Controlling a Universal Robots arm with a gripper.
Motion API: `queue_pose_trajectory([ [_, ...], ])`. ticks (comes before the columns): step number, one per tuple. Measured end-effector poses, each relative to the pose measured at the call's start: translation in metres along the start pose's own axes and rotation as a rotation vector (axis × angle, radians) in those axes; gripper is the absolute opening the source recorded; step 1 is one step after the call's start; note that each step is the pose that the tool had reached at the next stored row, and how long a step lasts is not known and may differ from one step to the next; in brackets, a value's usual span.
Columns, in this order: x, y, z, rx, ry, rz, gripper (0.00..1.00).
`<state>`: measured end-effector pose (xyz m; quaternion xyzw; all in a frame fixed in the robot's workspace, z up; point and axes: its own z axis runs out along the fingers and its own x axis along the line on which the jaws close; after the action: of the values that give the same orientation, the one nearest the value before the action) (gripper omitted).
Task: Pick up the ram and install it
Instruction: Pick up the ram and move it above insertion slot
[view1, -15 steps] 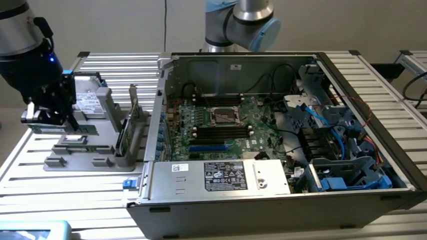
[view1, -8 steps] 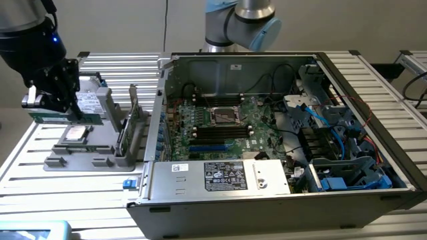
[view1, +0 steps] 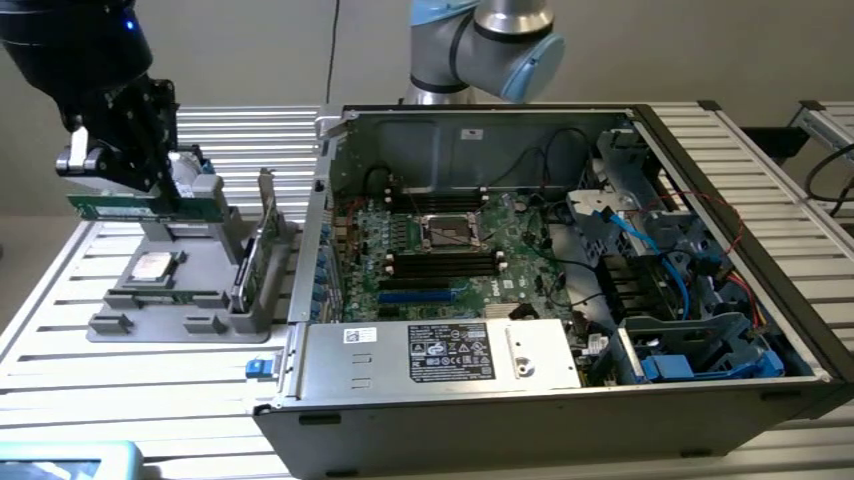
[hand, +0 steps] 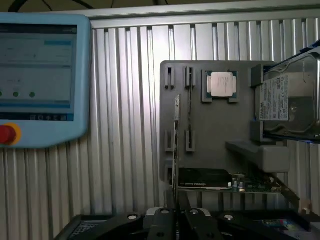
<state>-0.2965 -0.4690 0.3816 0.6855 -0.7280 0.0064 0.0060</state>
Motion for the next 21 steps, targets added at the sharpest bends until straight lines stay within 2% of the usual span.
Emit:
queue_pose_trajectory([
  [4, -0.001, -0.0178, -0.0159, -0.0007, -0.0011, 0.000, 0.14],
  [9, -0.002, -0.0405, -0.0264, -0.0035, -0.0011, 0.000, 0.14],
  [13, -0.003, -0.0587, -0.0309, -0.0054, -0.0011, 0.000, 0.14],
  [21, -0.005, -0.0952, -0.0314, -0.0077, -0.0010, 0.000, 0.14],
])
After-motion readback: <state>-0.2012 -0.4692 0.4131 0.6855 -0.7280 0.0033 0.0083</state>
